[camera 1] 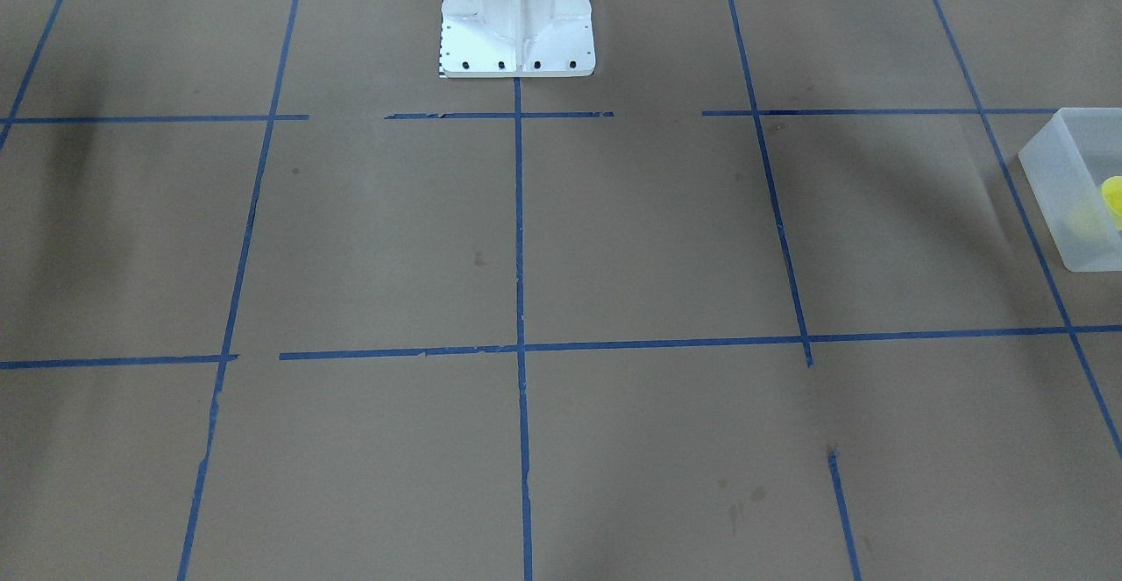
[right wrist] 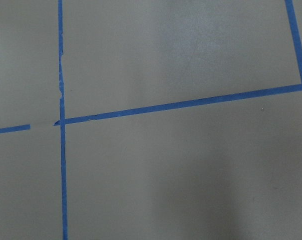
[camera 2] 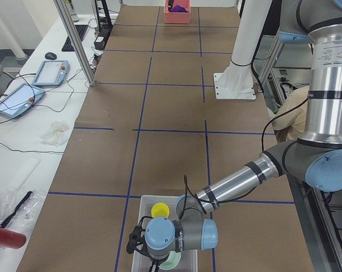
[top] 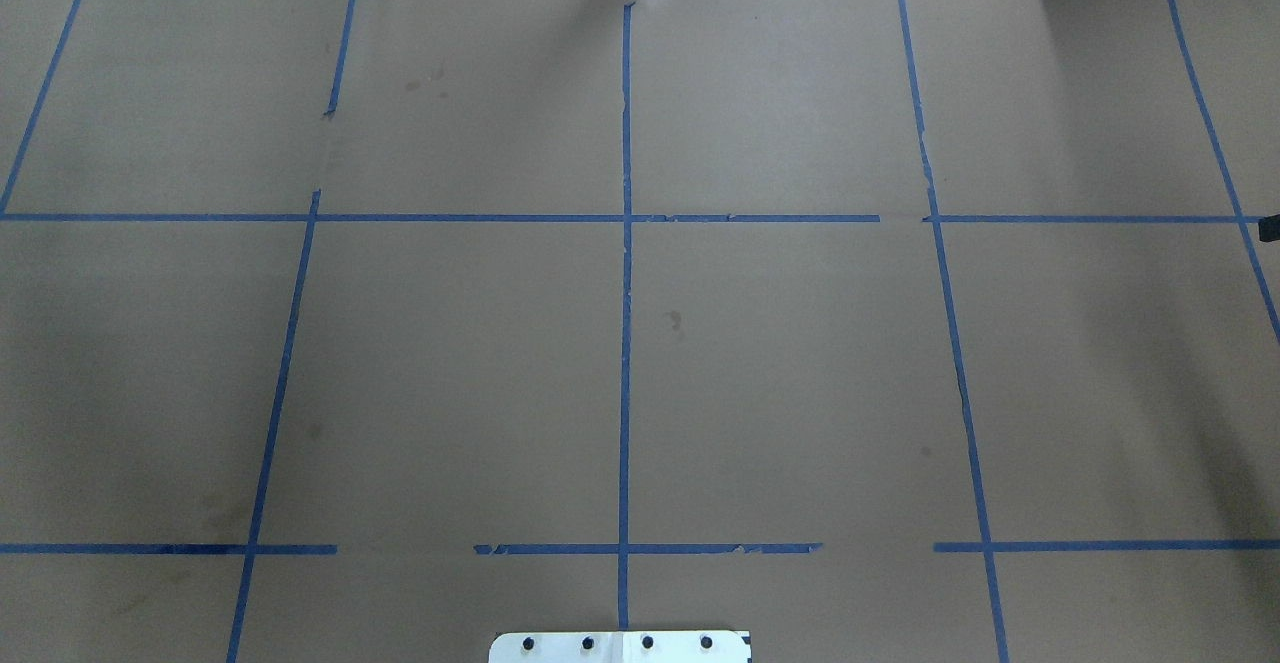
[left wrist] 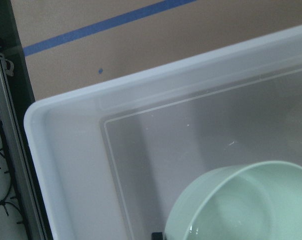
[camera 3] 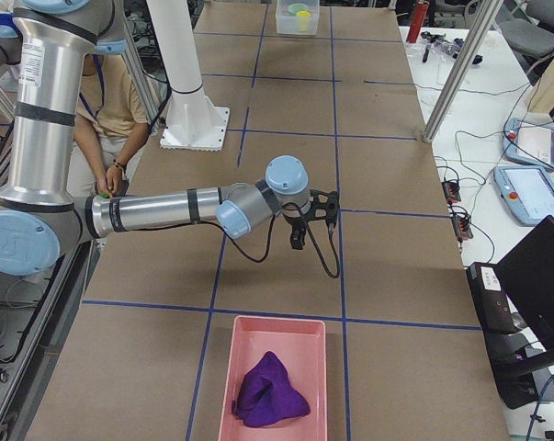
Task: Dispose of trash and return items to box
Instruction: 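Lower the green bowl into the clear bin and release it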
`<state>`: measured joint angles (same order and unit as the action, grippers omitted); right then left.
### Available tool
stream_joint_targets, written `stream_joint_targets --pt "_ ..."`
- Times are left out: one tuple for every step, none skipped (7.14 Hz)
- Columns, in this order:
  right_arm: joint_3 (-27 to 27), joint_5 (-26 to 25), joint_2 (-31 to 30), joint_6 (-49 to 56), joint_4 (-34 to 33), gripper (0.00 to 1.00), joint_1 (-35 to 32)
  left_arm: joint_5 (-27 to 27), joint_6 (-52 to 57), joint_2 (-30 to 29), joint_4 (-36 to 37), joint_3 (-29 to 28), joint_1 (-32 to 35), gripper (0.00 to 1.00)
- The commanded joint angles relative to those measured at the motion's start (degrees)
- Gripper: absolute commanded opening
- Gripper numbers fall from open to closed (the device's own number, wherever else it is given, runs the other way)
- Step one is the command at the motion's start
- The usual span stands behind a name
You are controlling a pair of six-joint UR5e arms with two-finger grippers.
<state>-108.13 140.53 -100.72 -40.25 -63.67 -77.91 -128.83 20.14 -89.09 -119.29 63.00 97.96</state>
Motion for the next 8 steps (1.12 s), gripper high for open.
stream_joint_targets --pt "-0.41 -1.65 0.00 0.00 0.04 1.00 -0.05 -6.04 -6.58 1.64 -0.33 8.59 0.04 1.00" --pt "-0.58 -5.05 -0.09 0.09 0.04 1.00 -0.14 -7.12 -13.13 4.16 1.24 20.20 0.12 1.00" --pt "-0.15 -5.35 0.00 0.44 -0.22 1.00 -0.49 -7.22 -17.89 5.75 5.17 27.54 0.04 1.00" --pt "0.81 -5.35 0.35 1.48 -1.36 1.00 -1.71 -7.22 -18.73 5.42 12.69 34.40 -0.66 1.00" --pt "0.73 -5.35 1.05 2.63 -3.28 1.00 -1.55 -6.53 -18.82 4.98 19.73 40.82 -1.88 1.00" --pt "0.99 -5.79 0.53 6.21 -3.91 1.00 -1.03 -6.26 -19.52 3.85 23.11 42.19 -2.42 1.00" --pt "0.65 -4.92 -0.08 12.33 -6.18 1.00 -2.59 -3.12 -20.22 3.14 24.36 42.03 -5.56 1.00" --pt "1.08 -5.61 -0.70 20.75 -10.64 1.00 -2.43 -2.83 -20.40 3.13 28.29 43.68 -6.81 1.00"
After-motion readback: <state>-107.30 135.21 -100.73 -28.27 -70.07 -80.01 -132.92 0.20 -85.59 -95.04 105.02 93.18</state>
